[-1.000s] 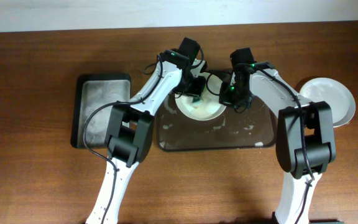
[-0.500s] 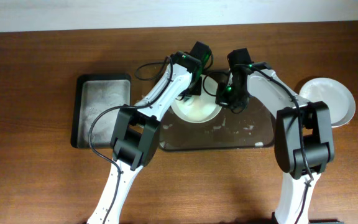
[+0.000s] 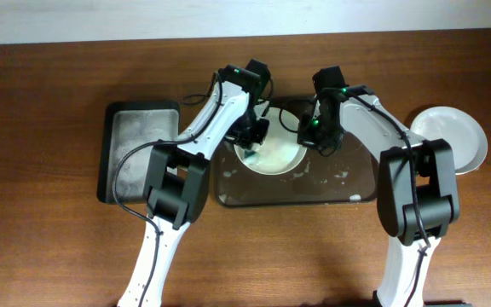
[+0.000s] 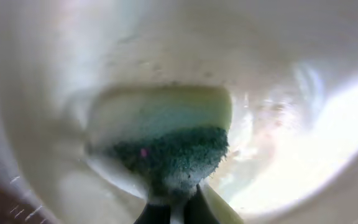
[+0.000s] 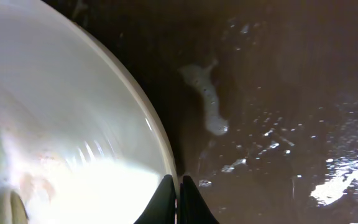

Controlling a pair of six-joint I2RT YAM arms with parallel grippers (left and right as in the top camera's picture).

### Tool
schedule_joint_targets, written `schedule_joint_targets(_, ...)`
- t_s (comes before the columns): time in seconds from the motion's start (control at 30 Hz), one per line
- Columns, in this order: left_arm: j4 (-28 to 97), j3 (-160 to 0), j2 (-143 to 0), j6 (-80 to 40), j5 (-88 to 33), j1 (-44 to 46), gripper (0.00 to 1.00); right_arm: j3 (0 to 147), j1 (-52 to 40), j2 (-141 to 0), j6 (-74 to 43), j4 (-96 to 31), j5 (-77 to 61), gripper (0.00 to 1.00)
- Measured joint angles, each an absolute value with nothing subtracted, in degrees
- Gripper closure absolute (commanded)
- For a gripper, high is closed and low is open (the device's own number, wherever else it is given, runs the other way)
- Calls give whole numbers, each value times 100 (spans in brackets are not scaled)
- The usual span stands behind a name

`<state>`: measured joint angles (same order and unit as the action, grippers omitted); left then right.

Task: Clean dirty plates on tray and stack at the side
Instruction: 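Scrub the white plate's inside with the sponge in the left gripper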

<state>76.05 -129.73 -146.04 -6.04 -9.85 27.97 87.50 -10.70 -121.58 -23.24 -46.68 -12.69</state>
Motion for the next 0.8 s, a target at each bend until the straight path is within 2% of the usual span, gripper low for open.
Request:
schedule_joint_targets(0.27, 6689, -12866, -14639, -261, -2073, 2794, 100, 8750, -982, -12158, -2270, -4668, -1092, 96)
schedule_joint_targets(0.47, 5857, -12829, -14693, -432, -2403, 2814, 99, 8750, -974, -12158, -2272, -4665, -1015, 96)
schedule_joint_targets(0.63, 5315, -12825, -14711, -1232, -1857, 2895, 100, 8750, -974, -12158, -2296, -4602, -1017, 96)
schedule_joint_targets(0.8, 5317, -12857, -14678, -1863, -998, 3065, 100, 8750, -974, -12158, -2355, -4598, -1048, 96)
